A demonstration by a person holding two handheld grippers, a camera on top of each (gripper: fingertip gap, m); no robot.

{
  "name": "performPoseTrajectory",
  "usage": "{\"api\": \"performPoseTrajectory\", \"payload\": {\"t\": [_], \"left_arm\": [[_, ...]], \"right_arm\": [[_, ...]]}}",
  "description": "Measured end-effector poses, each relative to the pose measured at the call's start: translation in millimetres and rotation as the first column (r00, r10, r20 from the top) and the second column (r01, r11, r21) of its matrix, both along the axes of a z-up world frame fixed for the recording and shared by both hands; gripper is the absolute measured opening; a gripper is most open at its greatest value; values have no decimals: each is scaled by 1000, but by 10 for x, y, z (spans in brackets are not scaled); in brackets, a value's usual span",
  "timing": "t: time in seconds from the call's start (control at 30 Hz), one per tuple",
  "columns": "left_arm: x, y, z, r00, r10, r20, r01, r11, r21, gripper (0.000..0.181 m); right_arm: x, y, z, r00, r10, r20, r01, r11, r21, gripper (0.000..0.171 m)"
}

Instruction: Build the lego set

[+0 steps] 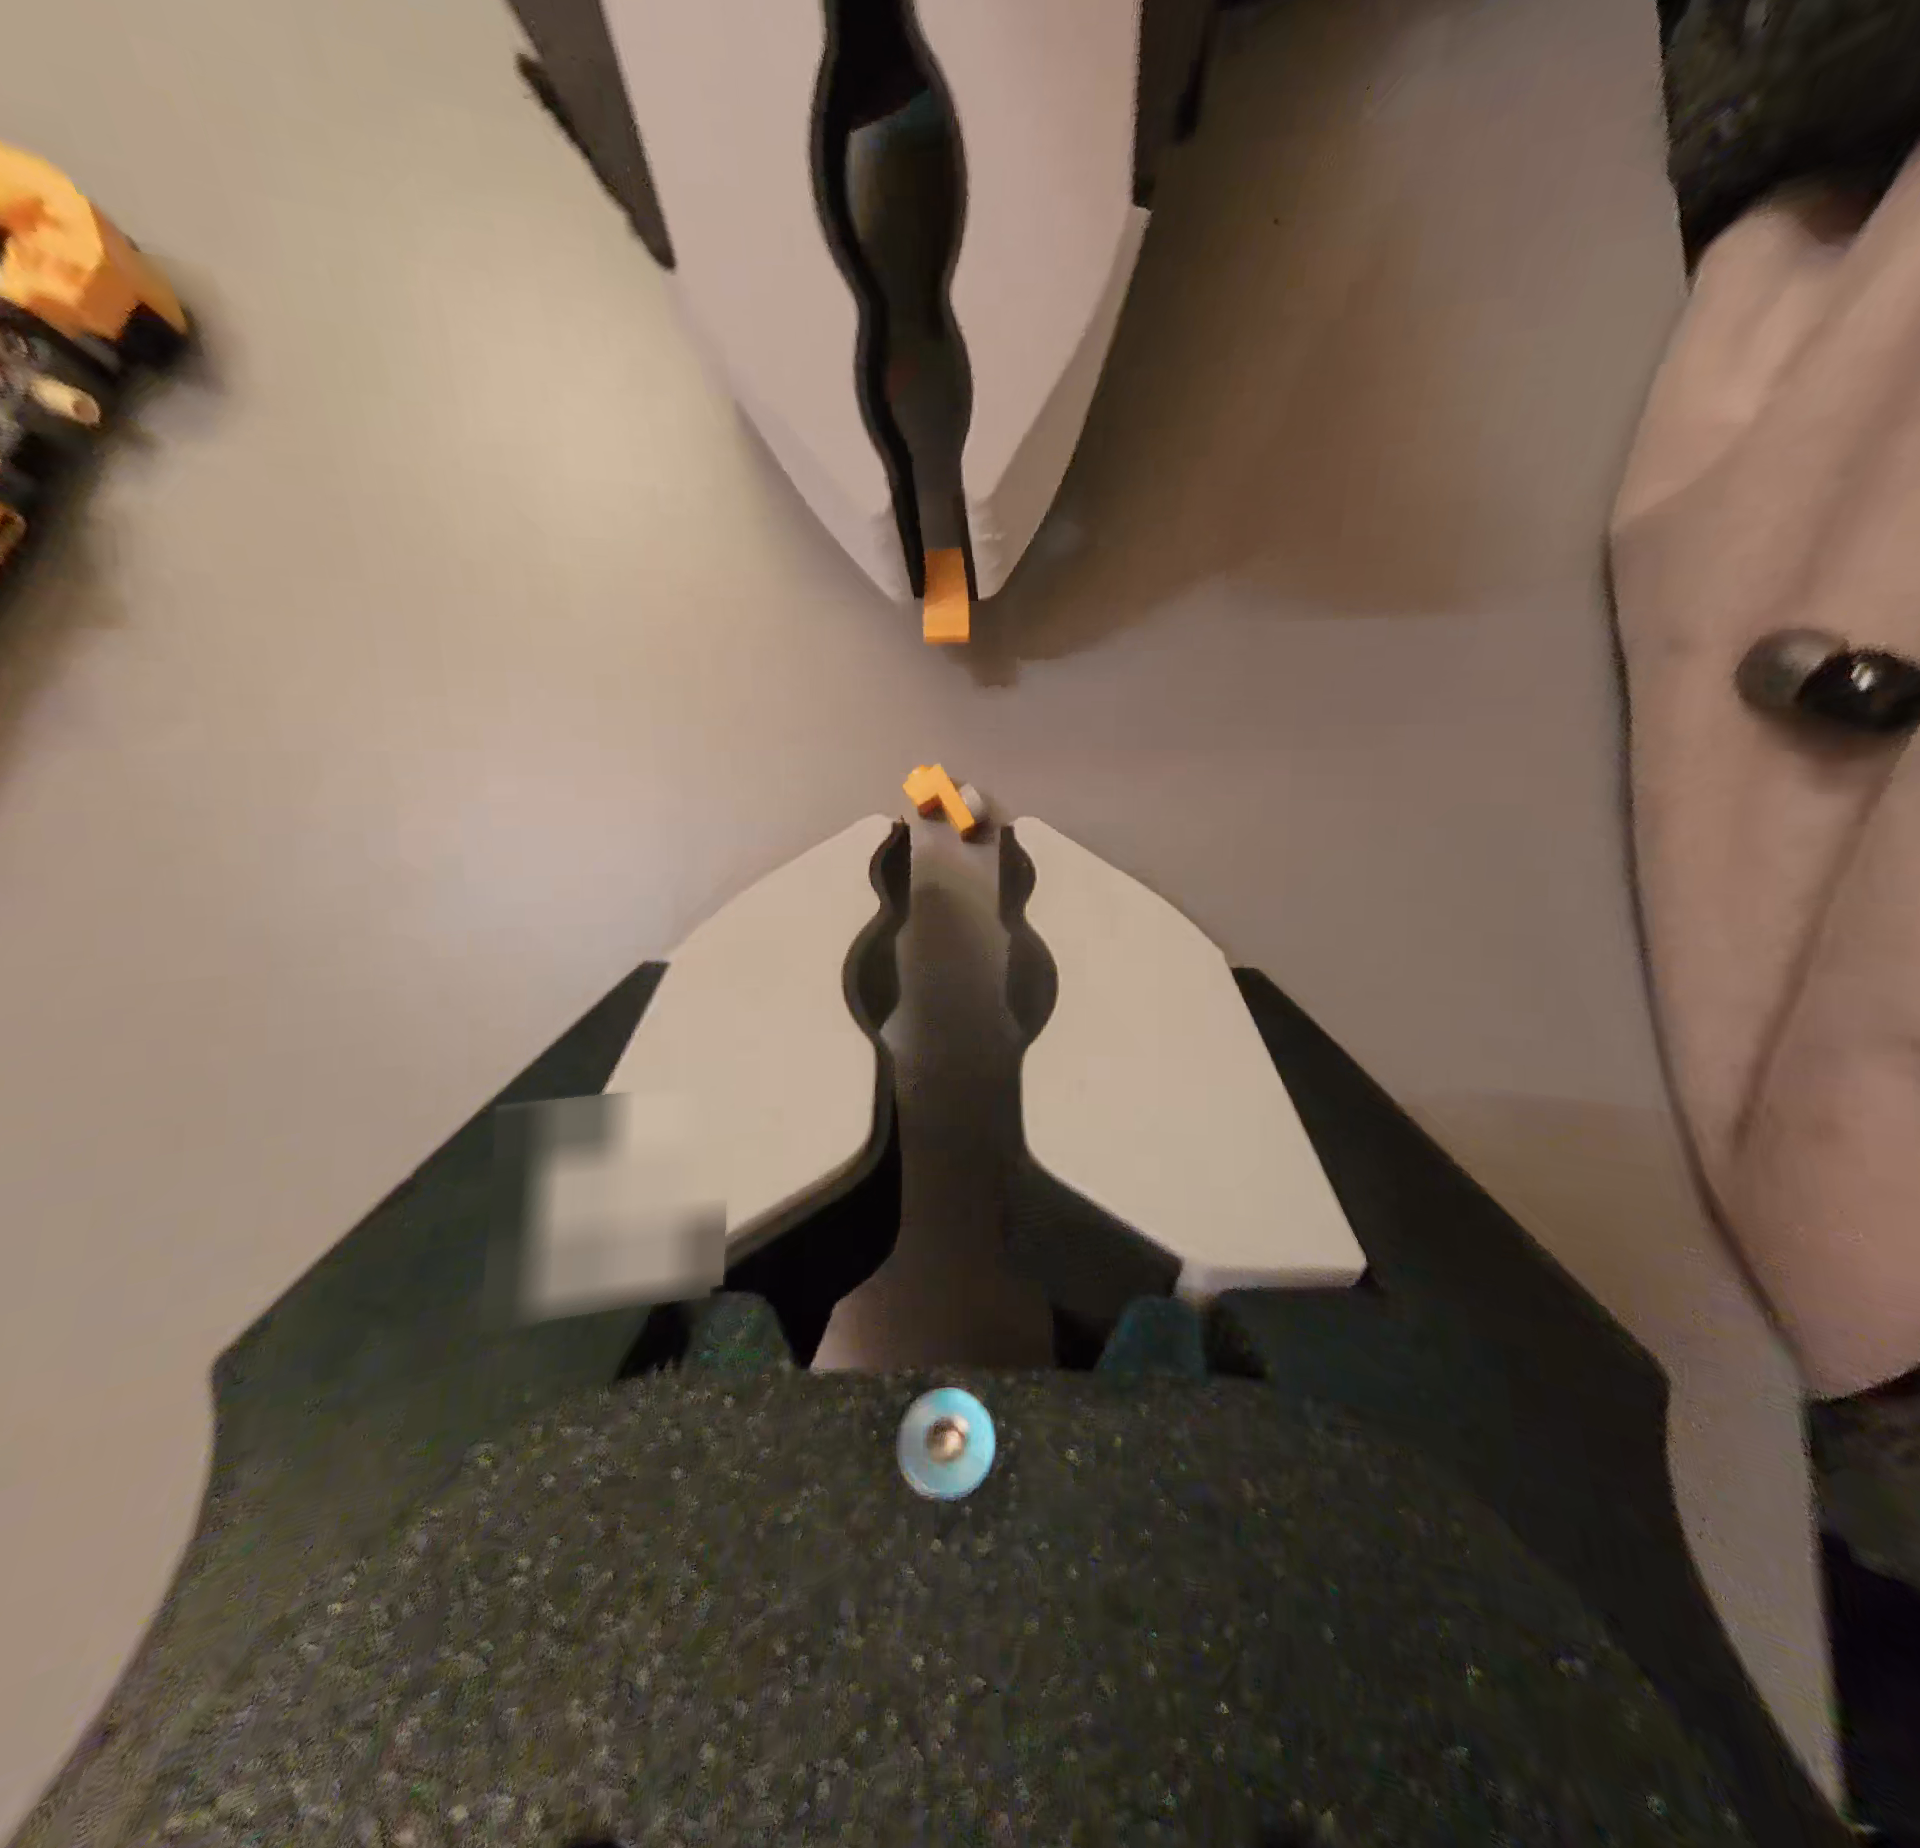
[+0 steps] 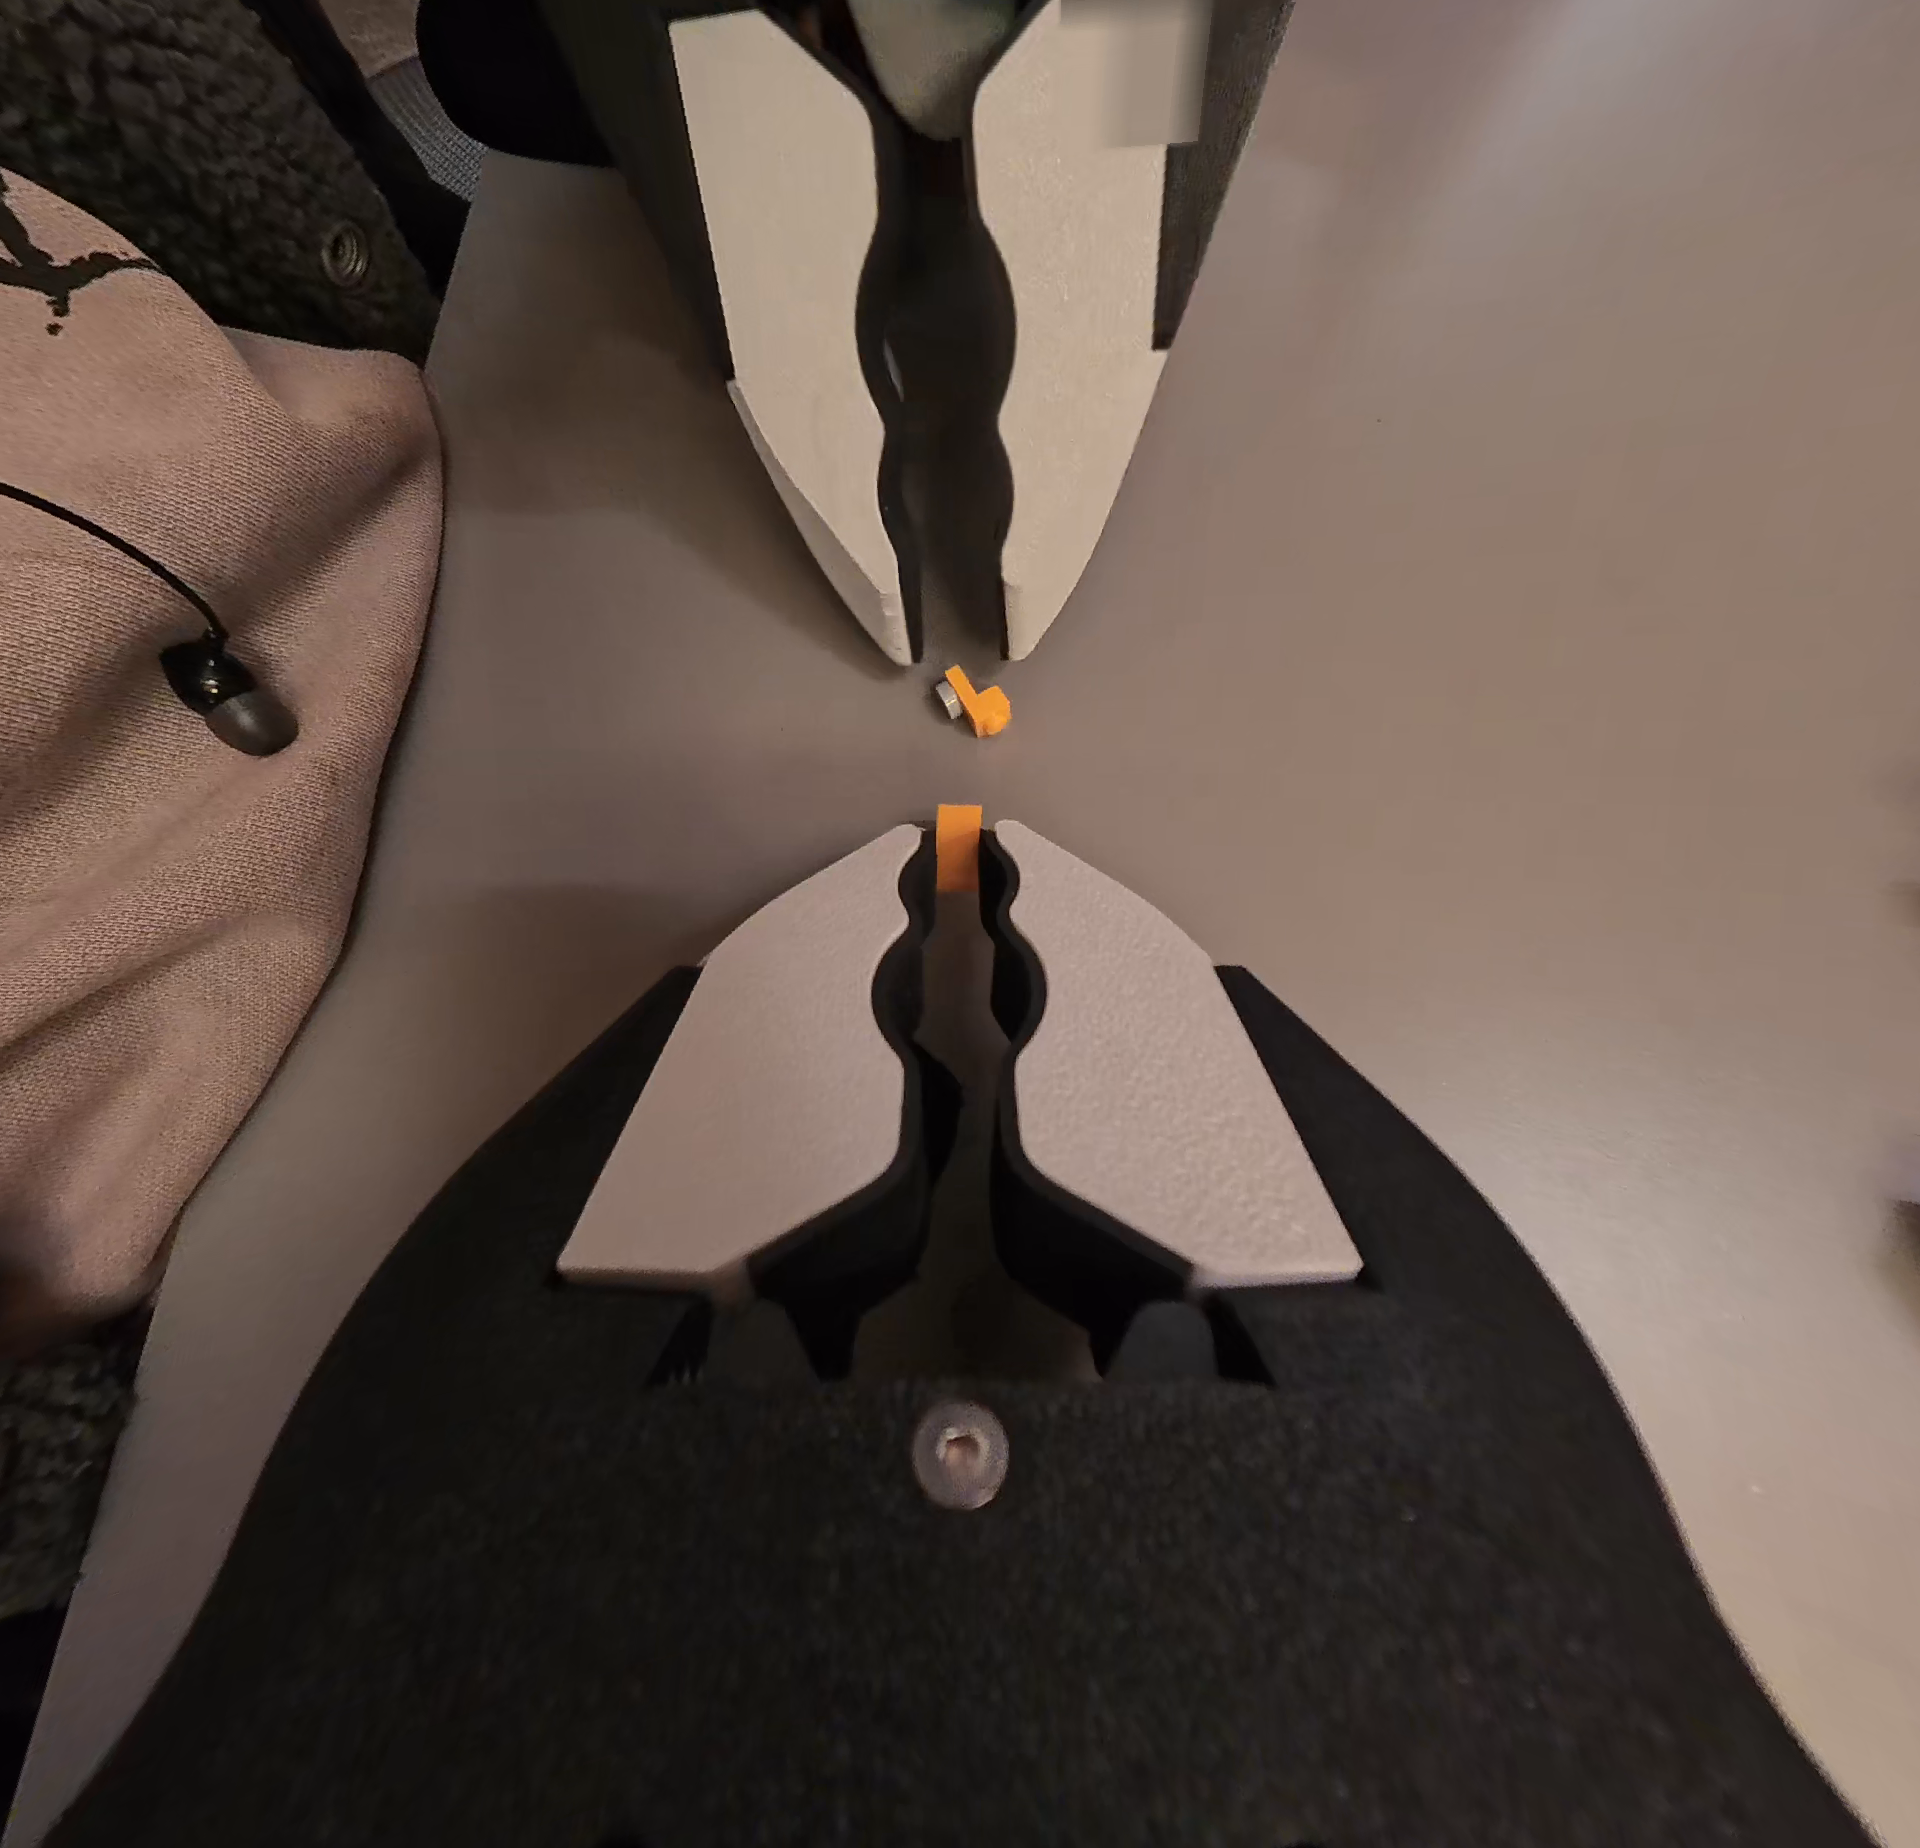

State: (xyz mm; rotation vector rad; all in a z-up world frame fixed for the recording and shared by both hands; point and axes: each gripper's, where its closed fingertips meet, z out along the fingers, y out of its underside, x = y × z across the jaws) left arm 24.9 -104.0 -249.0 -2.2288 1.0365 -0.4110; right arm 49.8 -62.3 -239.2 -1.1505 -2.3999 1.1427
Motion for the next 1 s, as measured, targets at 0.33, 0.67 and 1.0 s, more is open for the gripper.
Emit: {"api": "performPoseTrajectory", "payload": {"t": [0.33,0.67,1.0], "left_arm": [[60,49,-75,999,27,-22,-28,998,-65,6],[62,265,-60,960,-213,-180,241,959,152,6],[88,343,-49,945,-246,-215,296,924,243,6]], "right_arm": [[16,20,13,1000,-2,-2,2,1000,-7,7],[32,141,78,999,-28,-21,27,999,-41,7],[41,240,87,998,-53,-22,52,997,-53,7]]}}
